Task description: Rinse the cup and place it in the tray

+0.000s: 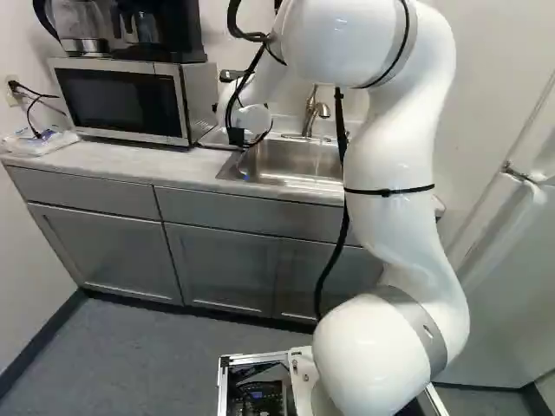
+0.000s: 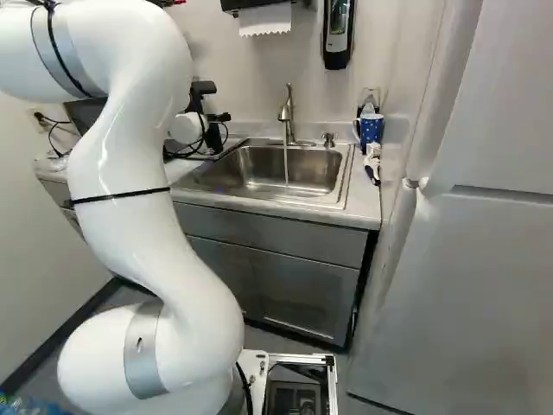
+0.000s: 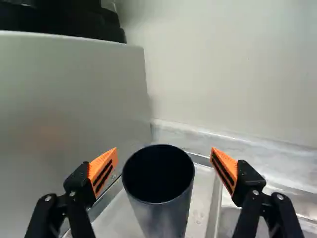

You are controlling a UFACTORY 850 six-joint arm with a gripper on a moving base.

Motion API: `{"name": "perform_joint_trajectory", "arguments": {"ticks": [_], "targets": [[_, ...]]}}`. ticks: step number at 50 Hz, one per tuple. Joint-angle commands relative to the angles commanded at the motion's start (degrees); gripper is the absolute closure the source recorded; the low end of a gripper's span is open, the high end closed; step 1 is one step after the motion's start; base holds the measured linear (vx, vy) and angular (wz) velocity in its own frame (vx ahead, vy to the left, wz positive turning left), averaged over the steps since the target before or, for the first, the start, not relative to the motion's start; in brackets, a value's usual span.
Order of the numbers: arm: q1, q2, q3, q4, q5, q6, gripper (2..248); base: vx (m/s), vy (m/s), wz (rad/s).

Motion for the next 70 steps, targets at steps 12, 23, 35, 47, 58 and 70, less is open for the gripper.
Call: {"name": "perform_joint_trajectory", "arguments": {"ticks": [12,23,35,47,58,70], "targets": [[0.0,0.7,-0.6,0.0,-0.7,0.0,3,0.000,0.000,0.000],[0.0,1.7,-0.8,0.0,-1.5,0.0,3,0.000,0.000,0.000],[-0.2,3.2,-0.4,0.0,-2.7,0.0,3,0.000,0.000,0.000],[-1.1,5.3,0.6,0.0,-3.6,0.0,3,0.000,0.000,0.000],[-2.4,7.5,1.9,-0.5,-3.7,0.0,3,0.000,0.000,0.000],[-4.0,9.6,2.8,-1.9,-3.7,0.0,3,0.000,0.000,0.000]]}}
